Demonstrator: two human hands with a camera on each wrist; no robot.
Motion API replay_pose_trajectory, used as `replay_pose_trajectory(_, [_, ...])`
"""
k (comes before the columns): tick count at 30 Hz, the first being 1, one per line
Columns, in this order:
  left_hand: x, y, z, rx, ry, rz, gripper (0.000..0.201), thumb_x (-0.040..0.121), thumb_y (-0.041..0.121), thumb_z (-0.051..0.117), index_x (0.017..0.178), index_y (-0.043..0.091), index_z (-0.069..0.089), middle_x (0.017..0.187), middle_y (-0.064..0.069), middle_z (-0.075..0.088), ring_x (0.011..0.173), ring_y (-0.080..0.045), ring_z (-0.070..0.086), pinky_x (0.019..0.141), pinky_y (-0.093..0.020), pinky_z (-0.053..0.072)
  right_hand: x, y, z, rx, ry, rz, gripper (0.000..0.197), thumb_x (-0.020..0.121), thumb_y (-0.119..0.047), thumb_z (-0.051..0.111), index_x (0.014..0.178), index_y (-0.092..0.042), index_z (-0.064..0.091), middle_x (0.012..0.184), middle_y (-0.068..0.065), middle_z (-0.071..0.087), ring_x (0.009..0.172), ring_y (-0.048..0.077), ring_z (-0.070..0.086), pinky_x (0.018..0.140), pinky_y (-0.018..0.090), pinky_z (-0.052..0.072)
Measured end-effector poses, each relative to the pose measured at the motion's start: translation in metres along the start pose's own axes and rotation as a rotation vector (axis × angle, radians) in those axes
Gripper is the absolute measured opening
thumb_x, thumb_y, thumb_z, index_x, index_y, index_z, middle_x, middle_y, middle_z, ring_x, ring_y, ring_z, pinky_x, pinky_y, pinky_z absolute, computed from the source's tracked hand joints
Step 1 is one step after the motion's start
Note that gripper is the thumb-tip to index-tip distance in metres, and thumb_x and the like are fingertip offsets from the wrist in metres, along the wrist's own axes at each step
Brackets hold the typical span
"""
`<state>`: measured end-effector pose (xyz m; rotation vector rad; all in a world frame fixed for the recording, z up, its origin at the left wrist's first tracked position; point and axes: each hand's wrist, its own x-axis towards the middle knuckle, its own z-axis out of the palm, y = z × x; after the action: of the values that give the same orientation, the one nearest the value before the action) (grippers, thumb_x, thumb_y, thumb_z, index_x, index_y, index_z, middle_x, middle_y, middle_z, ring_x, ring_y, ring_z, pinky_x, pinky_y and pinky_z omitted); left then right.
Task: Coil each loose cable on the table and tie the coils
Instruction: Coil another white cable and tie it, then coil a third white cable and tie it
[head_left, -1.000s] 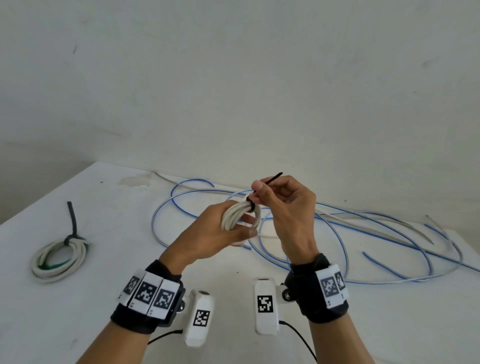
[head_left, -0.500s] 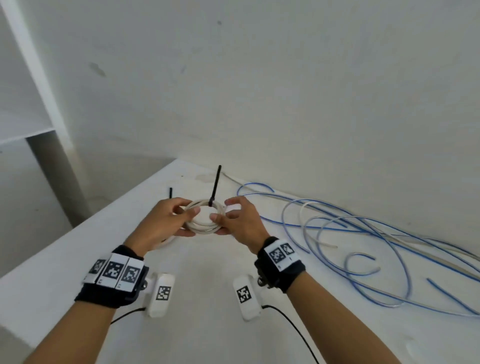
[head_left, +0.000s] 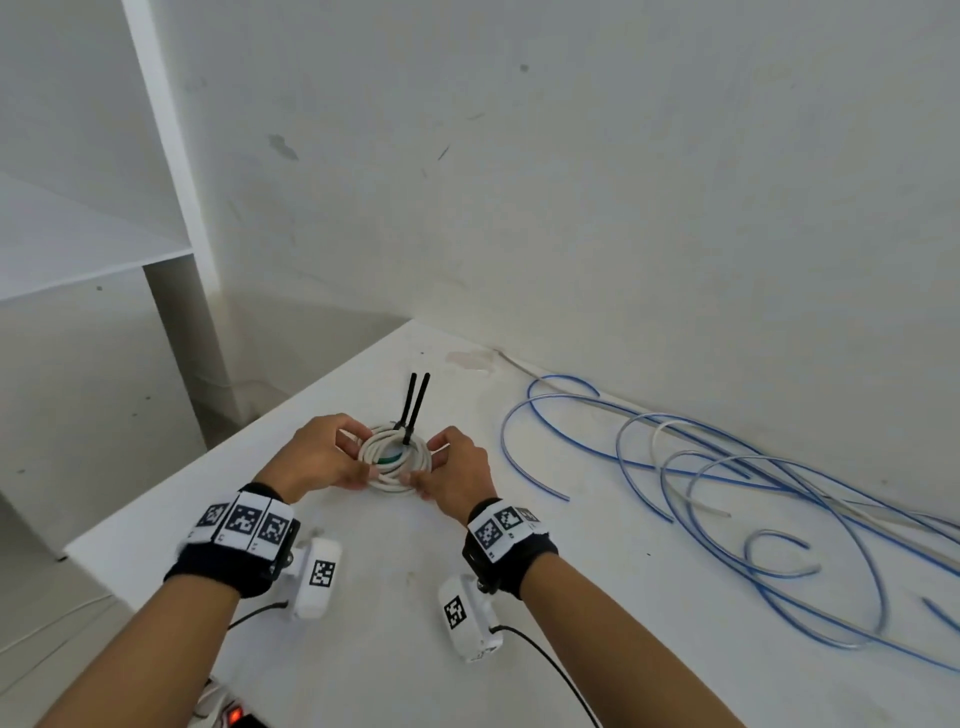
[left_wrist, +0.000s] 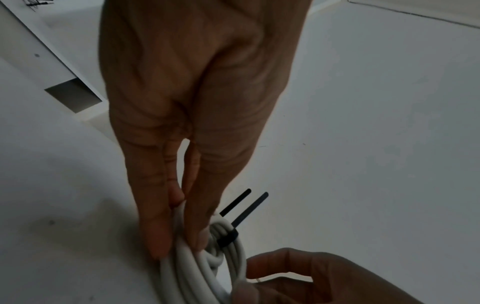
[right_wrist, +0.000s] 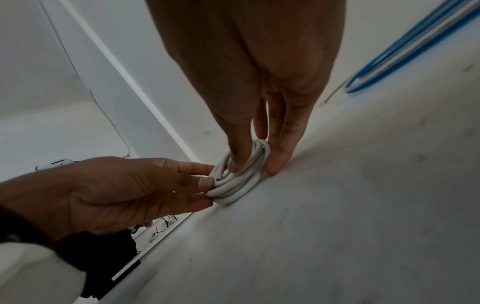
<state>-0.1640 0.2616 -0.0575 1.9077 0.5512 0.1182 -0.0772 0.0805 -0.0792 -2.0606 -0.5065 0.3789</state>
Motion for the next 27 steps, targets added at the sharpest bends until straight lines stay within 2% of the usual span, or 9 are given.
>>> replay_pose_trajectory(2, [0.005,0.002,0.0,0.037,0.063,0.011,0.048,0.065,-0.006,0.091,0.105,0.003,0.066,0.095,-0.022,0.067,0.079,-0.031,0.068,0.068,-0.04,0.063,-0.001,-0.004,-0.003,-0.032,-0.037,0.007,0.056,0.07,-0.02,0.092,0.112,-0.014,0.057,0.104,0.014,0.073,0.087,0.033,0.072,0.076,0.043,0.061])
replay_pose_trajectory(5, [0.009,0.01,0.002,0.148,0.13,0.02,0.045,0.065,-0.002,0.091,0.102,0.005,0.067,0.097,-0.02,0.069,0.08,-0.028,0.067,0.065,-0.034,0.059,-0.001,-0.007,-0.009,-0.083,-0.093,0.008,0.061,0.076,-0.02,0.089,0.126,-0.012,0.055,0.113,0.011,0.069,0.104,0.035,0.068,0.087,0.047,0.059])
replay_pose_trajectory(7, [0.009,0.017,0.005,0.246,0.131,0.025,0.047,0.067,0.004,0.092,0.105,0.008,0.066,0.1,-0.014,0.069,0.087,-0.03,0.067,0.076,-0.039,0.059,-0.002,-0.005,-0.016,-0.136,-0.107,0.013,0.06,0.08,-0.025,0.086,0.129,-0.013,0.055,0.113,0.006,0.063,0.107,0.033,0.065,0.092,0.048,0.057])
replay_pose_trajectory(9, [0.005,0.026,0.01,0.396,0.172,0.073,0.049,0.071,0.015,0.091,0.112,0.014,0.063,0.106,-0.005,0.066,0.093,-0.027,0.064,0.083,-0.037,0.052,-0.002,-0.002,-0.028,-0.193,-0.101,0.005,0.057,0.085,-0.028,0.082,0.132,-0.012,0.055,0.116,0.006,0.061,0.107,0.028,0.063,0.094,0.042,0.055])
replay_pose_trajectory(12, [0.001,0.051,0.032,0.418,0.208,0.189,0.042,0.076,0.024,0.088,0.11,0.02,0.062,0.102,0.002,0.063,0.091,-0.021,0.063,0.08,-0.031,0.043,-0.004,0.007,-0.059,-0.314,-0.047,0.0,0.05,0.089,-0.031,0.077,0.131,-0.012,0.057,0.125,0.008,0.064,0.118,0.025,0.057,0.096,0.033,0.045])
replay_pose_trajectory(15, [0.001,0.08,0.07,0.367,0.126,0.26,0.034,0.079,0.026,0.086,0.105,0.022,0.065,0.095,0.006,0.066,0.084,-0.016,0.064,0.078,-0.028,0.045,-0.009,0.02,-0.094,-0.348,0.003,0.065,0.044,0.089,-0.032,0.077,0.125,-0.013,0.061,0.122,0.008,0.066,0.115,0.024,0.06,0.096,0.034,0.047])
replay_pose_trajectory(19, [0.006,0.109,0.142,0.354,-0.049,0.339,0.031,0.08,0.024,0.085,0.103,0.021,0.065,0.089,0.005,0.067,0.081,-0.018,0.064,0.081,-0.03,0.05,-0.028,0.045,-0.151,-0.391,0.148,0.117,0.033,0.09,-0.029,0.075,0.118,-0.013,0.066,0.112,0.006,0.071,0.104,0.022,0.061,0.083,0.026,0.042])
replay_pose_trajectory(23, [0.016,0.131,0.225,0.338,-0.224,0.388,0.023,0.086,0.021,0.079,0.107,0.015,0.071,0.096,-0.005,0.073,0.087,-0.024,0.069,0.078,-0.028,0.054,-0.047,0.082,-0.213,-0.445,0.313,0.21,0.029,0.09,-0.033,0.074,0.113,-0.016,0.068,0.111,0.005,0.071,0.111,0.026,0.064,0.09,0.031,0.046])
replay_pose_trajectory(27, [0.026,0.154,0.295,0.355,-0.271,0.372,0.019,0.095,0.02,0.067,0.111,0.011,0.073,0.11,-0.014,0.072,0.102,-0.03,0.068,0.089,-0.038,0.058,-0.065,0.117,-0.248,-0.625,0.24,0.331,0.041,0.084,-0.042,0.079,0.113,-0.019,0.061,0.121,0.003,0.058,0.114,0.027,0.058,0.087,0.033,0.044])
